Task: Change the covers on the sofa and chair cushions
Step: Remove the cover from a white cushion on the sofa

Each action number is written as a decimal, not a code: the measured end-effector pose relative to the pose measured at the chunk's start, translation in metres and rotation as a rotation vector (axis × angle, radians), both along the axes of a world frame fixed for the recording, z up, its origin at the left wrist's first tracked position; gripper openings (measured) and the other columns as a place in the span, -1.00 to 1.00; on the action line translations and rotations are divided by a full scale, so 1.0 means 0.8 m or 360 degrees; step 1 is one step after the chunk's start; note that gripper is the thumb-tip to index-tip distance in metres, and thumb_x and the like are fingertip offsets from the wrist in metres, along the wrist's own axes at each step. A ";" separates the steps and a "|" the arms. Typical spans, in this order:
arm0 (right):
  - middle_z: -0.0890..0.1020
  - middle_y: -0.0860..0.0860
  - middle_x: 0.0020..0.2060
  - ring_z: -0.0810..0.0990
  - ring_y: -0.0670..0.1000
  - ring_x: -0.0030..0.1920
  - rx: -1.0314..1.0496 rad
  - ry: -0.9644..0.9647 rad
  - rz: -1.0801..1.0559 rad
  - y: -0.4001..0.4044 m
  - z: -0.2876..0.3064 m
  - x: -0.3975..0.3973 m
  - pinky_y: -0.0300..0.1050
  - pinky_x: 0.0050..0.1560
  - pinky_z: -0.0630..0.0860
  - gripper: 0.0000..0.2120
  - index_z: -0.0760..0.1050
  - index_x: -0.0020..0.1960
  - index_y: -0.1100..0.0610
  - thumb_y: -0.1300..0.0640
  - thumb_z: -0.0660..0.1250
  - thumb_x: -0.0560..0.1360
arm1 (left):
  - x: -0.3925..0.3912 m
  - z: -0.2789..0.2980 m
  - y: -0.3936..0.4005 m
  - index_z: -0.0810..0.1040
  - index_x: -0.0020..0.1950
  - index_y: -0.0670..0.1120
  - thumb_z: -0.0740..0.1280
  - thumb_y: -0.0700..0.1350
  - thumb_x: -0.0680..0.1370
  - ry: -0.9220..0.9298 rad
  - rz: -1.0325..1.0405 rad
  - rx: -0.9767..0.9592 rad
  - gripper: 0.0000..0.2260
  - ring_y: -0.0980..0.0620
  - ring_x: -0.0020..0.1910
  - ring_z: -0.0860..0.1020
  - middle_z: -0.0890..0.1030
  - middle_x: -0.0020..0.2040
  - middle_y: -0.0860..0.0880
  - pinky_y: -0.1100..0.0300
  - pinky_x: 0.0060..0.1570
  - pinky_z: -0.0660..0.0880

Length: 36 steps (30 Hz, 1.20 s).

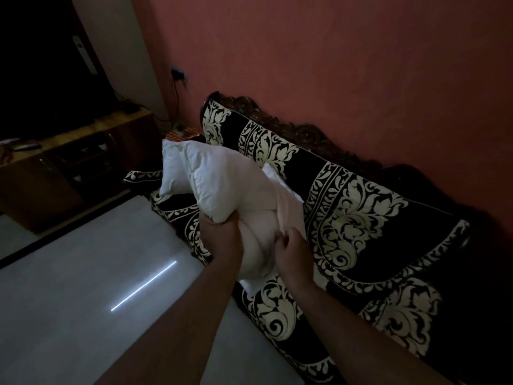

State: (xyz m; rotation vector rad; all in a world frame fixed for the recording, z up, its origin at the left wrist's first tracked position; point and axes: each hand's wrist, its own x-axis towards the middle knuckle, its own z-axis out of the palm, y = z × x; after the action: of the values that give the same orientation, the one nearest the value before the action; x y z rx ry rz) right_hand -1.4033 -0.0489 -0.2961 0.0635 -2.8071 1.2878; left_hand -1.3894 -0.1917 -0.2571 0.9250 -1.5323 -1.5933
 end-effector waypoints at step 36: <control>0.62 0.04 -0.07 0.62 0.15 -0.06 0.0080 -0.0102 -0.0062 0.097 -0.017 -0.066 -0.03 -0.12 0.49 -0.69 0.45 0.16 0.03 -0.01 0.41 0.48 | 0.009 -0.001 -0.002 0.62 0.13 0.08 0.62 -0.22 0.34 -0.0323 -0.1049 -0.0115 -0.57 0.09 -0.03 0.69 0.72 -0.01 0.07 0.27 -0.17 0.59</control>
State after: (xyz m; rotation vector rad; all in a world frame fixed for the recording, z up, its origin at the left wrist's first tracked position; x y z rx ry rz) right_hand -1.4565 0.0290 -0.3095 -0.0309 -2.8790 1.2329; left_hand -1.3825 -0.1931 -0.2582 0.5762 -2.1758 -1.9058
